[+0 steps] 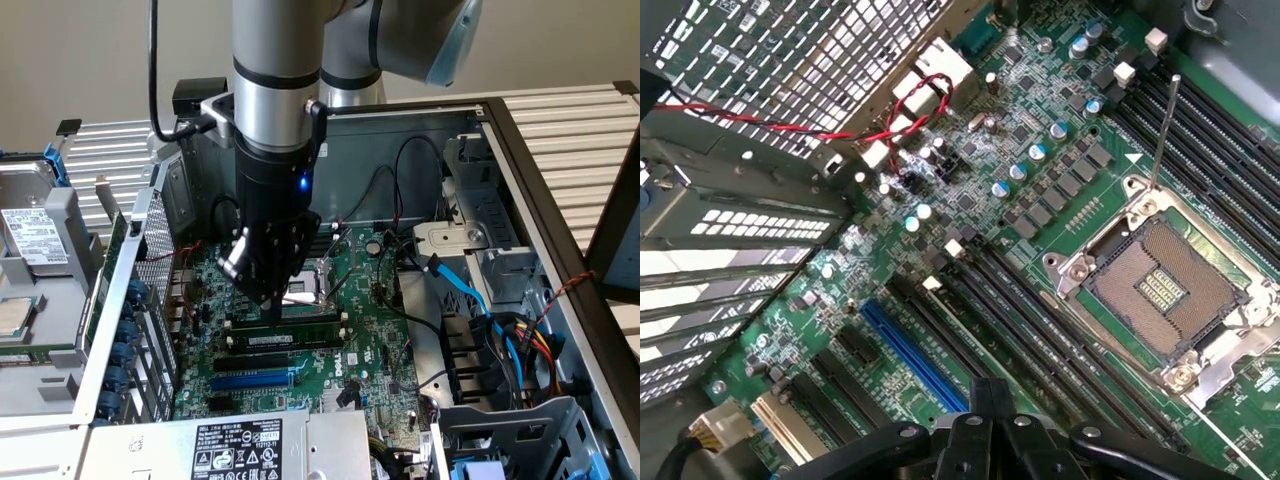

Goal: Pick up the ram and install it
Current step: 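Press down the ram until it locks into place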

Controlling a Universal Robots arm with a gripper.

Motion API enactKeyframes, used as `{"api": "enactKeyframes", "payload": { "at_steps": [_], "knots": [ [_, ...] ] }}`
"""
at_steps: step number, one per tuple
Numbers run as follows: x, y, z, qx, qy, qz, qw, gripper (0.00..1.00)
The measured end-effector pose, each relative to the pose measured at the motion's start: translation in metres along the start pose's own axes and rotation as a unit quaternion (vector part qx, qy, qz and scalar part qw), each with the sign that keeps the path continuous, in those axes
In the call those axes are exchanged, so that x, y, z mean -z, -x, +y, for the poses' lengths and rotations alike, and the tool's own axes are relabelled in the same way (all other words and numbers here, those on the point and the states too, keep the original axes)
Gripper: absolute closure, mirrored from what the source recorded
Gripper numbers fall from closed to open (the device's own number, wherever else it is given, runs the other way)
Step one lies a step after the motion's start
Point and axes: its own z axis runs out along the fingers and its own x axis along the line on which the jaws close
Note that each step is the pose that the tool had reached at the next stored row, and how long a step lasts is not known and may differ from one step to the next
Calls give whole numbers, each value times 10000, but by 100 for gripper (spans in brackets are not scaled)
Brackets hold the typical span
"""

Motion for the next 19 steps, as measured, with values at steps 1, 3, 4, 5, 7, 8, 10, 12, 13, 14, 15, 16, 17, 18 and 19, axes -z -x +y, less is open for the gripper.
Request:
{"api": "enactKeyframes", "payload": {
  "at_steps": [1,3,4,5,7,8,10,12,13,14,15,16,17,18,19],
  "knots": [
    [-1,1,0,-60,9,0,10000,89],
    [-3,1,0,-199,31,-2,9998,89],
    [-2,1,0,-260,41,-2,9997,89],
    [-2,2,-1,-304,48,-3,9995,89],
    [-2,5,-3,-375,49,3,9993,89],
    [-2,6,-4,-403,38,17,9992,89],
    [1,9,-7,-469,14,44,9989,89],
    [6,8,-7,-545,-1,66,9985,89],
    [9,8,-7,-582,-7,76,9983,89],
    [11,7,-7,-622,-10,82,9980,89],
    [11,10,-8,-659,-6,84,9978,89],
    [11,14,-10,-683,-2,84,9976,89],
    [12,18,-13,-699,1,85,9975,89],
    [13,22,-16,-720,2,86,9974,89],
    [12,25,-18,-752,0,90,9971,89]
  ]
}}
